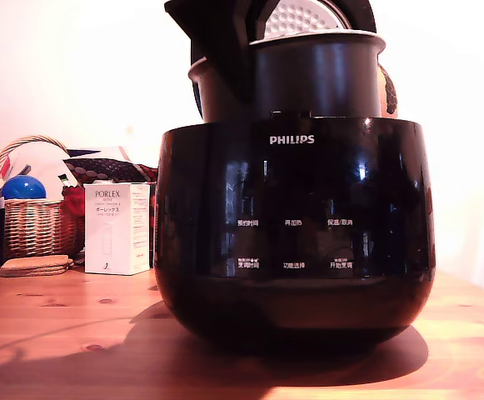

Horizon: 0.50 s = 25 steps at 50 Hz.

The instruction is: Place the pot you are holding inside the rice cooker

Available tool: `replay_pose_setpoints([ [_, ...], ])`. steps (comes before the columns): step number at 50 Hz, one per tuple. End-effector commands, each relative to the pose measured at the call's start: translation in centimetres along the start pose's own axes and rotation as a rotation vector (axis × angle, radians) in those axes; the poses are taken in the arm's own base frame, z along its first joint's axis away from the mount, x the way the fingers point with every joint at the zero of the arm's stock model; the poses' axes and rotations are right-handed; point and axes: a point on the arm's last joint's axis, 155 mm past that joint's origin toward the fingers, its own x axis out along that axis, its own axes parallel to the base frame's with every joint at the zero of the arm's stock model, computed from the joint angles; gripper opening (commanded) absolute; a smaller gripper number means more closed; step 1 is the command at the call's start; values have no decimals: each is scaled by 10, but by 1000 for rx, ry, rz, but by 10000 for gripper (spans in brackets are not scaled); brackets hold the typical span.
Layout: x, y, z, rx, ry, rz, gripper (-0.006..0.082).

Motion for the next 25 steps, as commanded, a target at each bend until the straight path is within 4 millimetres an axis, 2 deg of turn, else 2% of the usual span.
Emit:
replay_pose_setpoints([
  [1, -1, 13, 2, -2, -10, 34, -22],
  [16, 0, 13, 3, -13, -32, 26, -24],
  [25, 7, 11, 1, -14, -22, 3, -24],
])
